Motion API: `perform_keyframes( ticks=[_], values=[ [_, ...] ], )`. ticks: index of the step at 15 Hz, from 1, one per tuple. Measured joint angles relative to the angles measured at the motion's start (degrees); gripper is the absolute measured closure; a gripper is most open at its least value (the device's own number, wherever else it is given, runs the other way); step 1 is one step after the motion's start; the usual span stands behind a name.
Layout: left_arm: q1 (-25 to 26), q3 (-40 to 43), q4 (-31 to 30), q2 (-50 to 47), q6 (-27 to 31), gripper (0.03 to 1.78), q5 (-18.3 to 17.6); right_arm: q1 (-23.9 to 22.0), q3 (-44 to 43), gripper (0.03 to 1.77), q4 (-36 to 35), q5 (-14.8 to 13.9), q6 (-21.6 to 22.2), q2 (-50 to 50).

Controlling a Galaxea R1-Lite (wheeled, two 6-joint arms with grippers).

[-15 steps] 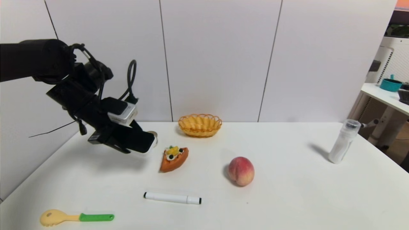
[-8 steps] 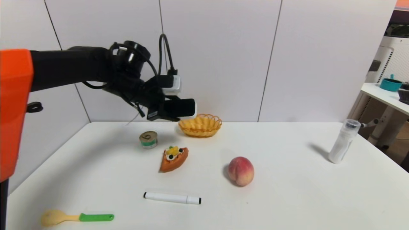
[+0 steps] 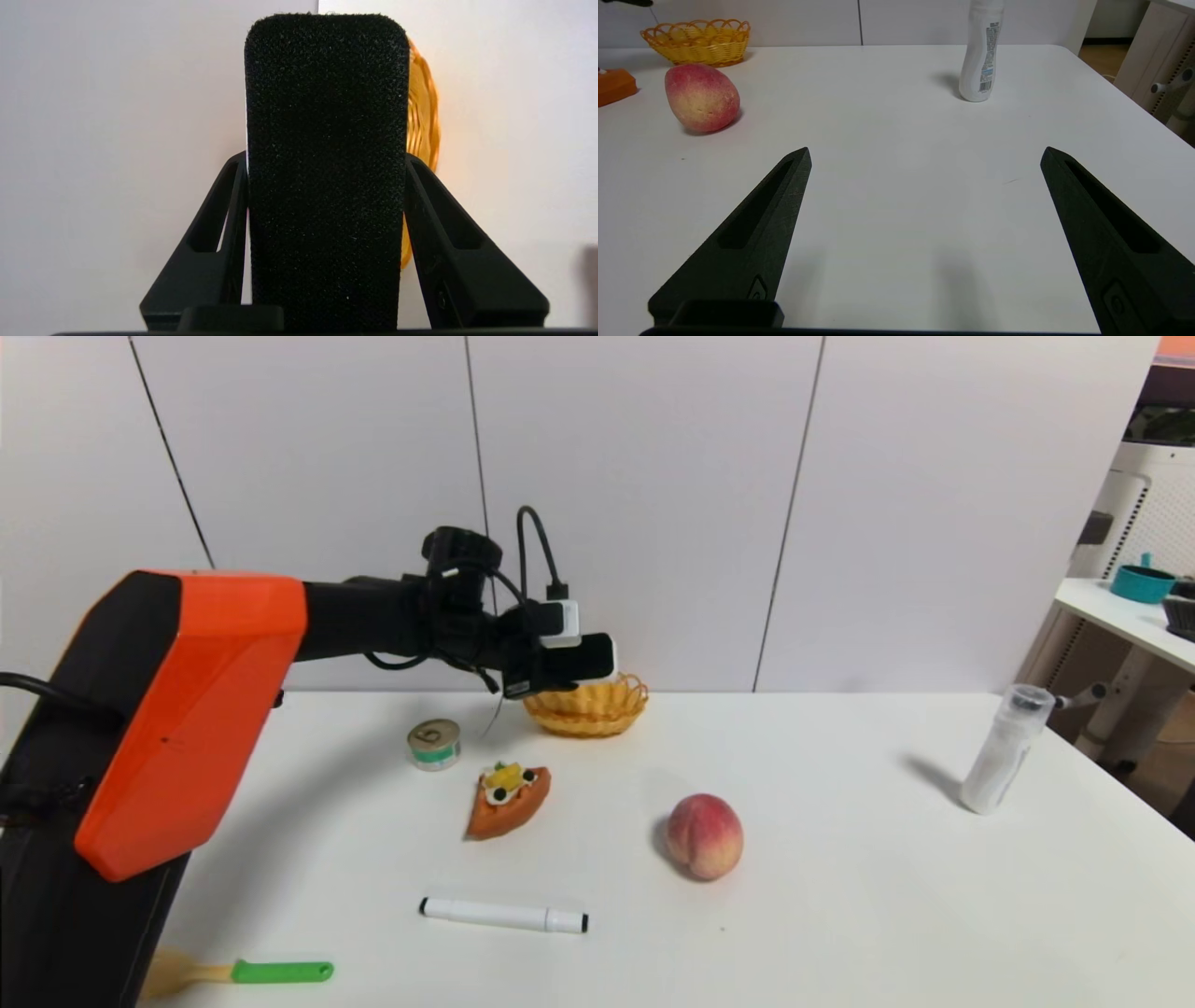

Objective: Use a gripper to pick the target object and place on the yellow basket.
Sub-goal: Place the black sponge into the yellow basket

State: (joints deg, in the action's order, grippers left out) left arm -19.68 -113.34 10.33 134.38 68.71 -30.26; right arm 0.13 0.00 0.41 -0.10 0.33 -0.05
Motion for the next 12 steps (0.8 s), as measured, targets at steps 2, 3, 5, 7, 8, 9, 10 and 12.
perform_keyframes(
  ticks=[2, 3, 5, 7, 8, 9, 10, 12],
  values=[
    [-0.1, 0.0, -1.6, 2.5, -0.1, 0.82, 0.0, 0.0, 0.0, 0.1, 0.0, 0.0, 0.0, 0.0],
    [-0.1, 0.0, -2.5, 3.4, 0.0, 0.82, 0.3, 0.0, 0.0, 0.1, 0.0, 0.0, 0.0, 0.0],
    [0.0, 0.0, -6.0, 4.6, -0.1, 0.67, 0.8, 0.0, 0.0, 0.1, 0.0, 0.0, 0.0, 0.0],
    [0.0, -0.1, -6.9, 5.3, -0.2, 0.54, 0.9, 0.0, 0.0, 0.1, 0.0, 0.0, 0.0, 0.0],
    [0.0, -0.1, -7.4, 5.4, -0.2, 0.49, 0.9, 0.0, 0.0, 0.1, 0.0, 0.0, 0.0, 0.0],
    [0.0, -0.1, -8.2, 5.6, -0.2, 0.44, 1.0, 0.0, 0.0, 0.1, 0.0, 0.0, 0.0, 0.0],
    [0.0, -0.1, -8.5, 5.6, -0.1, 0.4, 1.0, 0.0, 0.0, 0.1, 0.0, 0.0, 0.0, 0.0],
    [0.0, 0.0, -8.6, 4.9, -0.1, 0.34, 1.0, 0.0, 0.0, 0.1, 0.0, 0.0, 0.0, 0.0]
  ],
)
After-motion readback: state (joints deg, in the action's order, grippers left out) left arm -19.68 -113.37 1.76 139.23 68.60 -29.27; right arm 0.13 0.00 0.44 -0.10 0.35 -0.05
